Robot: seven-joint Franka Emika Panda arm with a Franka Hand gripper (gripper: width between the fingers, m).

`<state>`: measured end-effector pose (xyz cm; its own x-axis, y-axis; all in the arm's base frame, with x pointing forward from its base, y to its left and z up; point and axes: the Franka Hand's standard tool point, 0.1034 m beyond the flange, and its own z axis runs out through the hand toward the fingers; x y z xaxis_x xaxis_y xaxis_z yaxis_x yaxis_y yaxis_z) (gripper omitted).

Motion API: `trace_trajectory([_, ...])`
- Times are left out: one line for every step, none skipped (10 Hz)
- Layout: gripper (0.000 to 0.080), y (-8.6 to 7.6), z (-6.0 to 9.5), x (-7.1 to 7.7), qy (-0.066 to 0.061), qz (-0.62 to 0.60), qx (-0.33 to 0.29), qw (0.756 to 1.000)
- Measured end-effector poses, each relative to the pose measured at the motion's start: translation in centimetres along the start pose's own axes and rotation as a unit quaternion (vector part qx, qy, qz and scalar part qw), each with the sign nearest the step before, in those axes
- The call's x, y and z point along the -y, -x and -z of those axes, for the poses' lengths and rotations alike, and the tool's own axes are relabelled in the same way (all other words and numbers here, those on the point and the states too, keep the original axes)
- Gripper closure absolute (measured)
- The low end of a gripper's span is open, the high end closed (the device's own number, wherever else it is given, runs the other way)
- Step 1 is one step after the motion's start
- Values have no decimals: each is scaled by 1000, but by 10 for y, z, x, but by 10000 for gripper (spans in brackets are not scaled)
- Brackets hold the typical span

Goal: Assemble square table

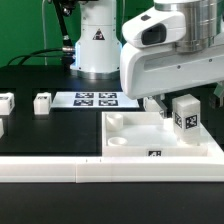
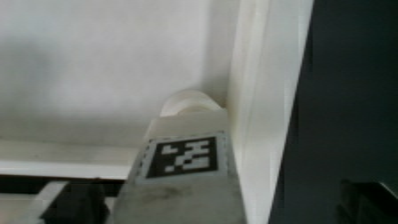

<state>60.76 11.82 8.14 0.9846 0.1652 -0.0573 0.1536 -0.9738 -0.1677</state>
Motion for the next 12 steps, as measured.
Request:
trace_trajectory([151,0,-1,-1,0,20,0,1000])
trace_trajectory([151,0,-1,-1,0,17,0,1000])
trace_trajectory([275,0,-1,-1,0,17,1,1000])
trace_trajectory([275,1,-1,-1,0,17,1,1000])
trace_trajectory([459,1,-1,-1,0,17,1,1000])
trace_trajectory([506,1,-1,-2,0,17,1,1000])
trace_trajectory([506,1,-2,-2,0,16,1,1000])
trace_trajectory([506,1,-2,-3,0,13,1,1000])
trace_trajectory([506,1,-2,-3,0,1,1,1000])
trace_trajectory([506,1,-2,-3,-1,-24,-2,1000])
trace_trajectory([506,2,-2,-3,0,-74,-11,997])
trace_trajectory([506,4,-3,-2,2,-142,-23,990])
